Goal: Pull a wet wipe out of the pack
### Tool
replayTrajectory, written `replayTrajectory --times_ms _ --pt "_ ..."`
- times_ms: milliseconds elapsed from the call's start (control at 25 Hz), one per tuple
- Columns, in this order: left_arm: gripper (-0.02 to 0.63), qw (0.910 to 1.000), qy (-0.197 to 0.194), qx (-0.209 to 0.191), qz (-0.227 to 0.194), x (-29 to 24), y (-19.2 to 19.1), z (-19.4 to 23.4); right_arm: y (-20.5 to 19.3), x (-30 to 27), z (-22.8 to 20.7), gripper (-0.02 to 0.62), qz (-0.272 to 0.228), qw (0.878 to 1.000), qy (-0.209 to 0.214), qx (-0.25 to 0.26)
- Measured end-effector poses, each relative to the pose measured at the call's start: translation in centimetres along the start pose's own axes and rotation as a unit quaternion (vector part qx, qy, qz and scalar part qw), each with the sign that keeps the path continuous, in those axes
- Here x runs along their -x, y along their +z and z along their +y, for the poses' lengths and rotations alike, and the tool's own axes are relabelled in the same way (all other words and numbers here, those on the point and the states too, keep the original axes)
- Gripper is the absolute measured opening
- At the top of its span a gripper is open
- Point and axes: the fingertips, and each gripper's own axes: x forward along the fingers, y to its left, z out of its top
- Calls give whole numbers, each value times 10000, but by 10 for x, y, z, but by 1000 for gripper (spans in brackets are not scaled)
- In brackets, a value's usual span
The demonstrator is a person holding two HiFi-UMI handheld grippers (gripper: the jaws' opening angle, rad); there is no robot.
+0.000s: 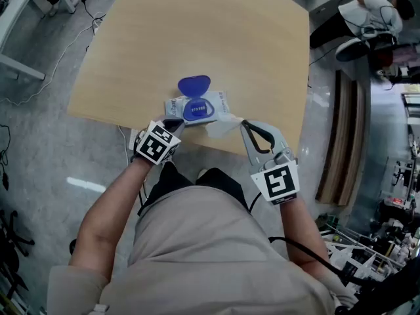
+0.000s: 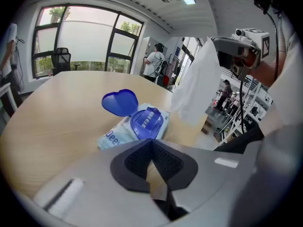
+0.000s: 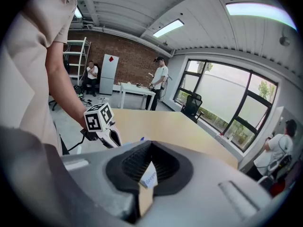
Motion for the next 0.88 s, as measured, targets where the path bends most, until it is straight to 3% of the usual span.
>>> replayTrajectory --times_ms 320,480,880 --pt "2 9952 266 124 -937 62 43 -84 -26 78 3 2 -464 9983 -62 -358" --pt "2 9878 284 251 -1512 94 62 -159 -50 136 3 2 -720 9961 -34 -505" --pt "2 9696 831 312 -2279 174 68 -343 -116 264 36 2 -1321 9873 239 -854"
